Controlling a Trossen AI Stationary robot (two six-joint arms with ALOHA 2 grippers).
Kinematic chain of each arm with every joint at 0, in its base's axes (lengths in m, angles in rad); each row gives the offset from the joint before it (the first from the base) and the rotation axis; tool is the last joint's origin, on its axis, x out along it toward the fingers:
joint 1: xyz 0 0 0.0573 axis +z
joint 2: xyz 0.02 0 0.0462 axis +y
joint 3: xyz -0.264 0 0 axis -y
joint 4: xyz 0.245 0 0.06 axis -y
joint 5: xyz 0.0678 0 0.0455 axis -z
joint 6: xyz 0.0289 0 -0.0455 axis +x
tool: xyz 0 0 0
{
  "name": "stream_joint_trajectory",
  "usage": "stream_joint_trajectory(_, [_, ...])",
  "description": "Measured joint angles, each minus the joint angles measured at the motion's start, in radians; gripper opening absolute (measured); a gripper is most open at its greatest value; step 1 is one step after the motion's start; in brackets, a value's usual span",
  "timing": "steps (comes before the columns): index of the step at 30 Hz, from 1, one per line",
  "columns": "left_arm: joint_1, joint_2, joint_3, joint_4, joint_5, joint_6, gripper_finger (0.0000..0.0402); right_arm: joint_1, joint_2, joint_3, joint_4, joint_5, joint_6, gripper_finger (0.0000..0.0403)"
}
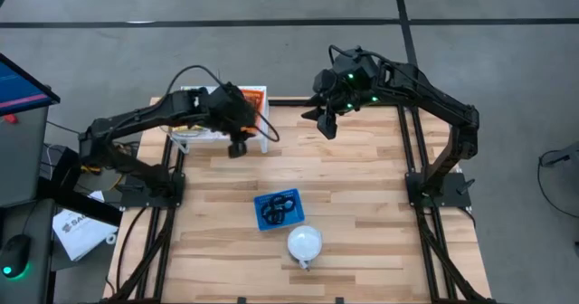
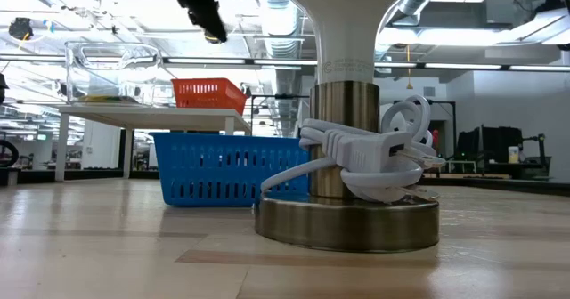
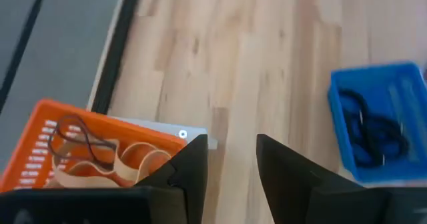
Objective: Pick & Place Office Desk Supplies
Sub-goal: Put the orange basket filled with rubber bands on the shelf
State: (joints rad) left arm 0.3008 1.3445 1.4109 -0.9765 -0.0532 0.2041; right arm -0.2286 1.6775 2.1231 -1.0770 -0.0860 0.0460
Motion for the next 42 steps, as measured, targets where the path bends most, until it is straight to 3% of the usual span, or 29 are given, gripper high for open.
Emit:
stream_joint_trajectory(6, [0.068, -0.007, 0.0, -0.088, 0.132, 0.16, 0.0115, 0.021, 0.0, 0.0, 0.006, 0.005, 0.022, 0.0166])
stream_joint_trajectory(16, [0.182, 0.055, -0.001, -0.12, 0.129, 0.282, 0.0099, 0.04, 0.0, 0.0, 0.006, 0.02, 0.045, 0.0166])
stream_joint_trajectory(31, [0.195, 0.15, -0.001, -0.136, 0.127, 0.367, 0.0107, 0.038, 0.0, 0.0, -0.022, 0.035, 0.052, 0.0166])
stream_joint_trajectory(35, [0.195, 0.172, -0.001, -0.136, 0.068, 0.338, 0.0082, 0.038, 0.0, 0.0, -0.023, 0.035, 0.052, 0.0166])
stream_joint_trajectory(39, [0.205, 0.178, -0.001, -0.106, 0.051, 0.265, 0.002, 0.038, 0.0, 0.0, -0.023, 0.035, 0.052, 0.0166])
stream_joint_trajectory(42, [0.206, 0.178, -0.001, -0.062, 0.052, 0.184, 0.001, 0.038, 0.0, 0.0, -0.023, 0.035, 0.052, 0.0166])
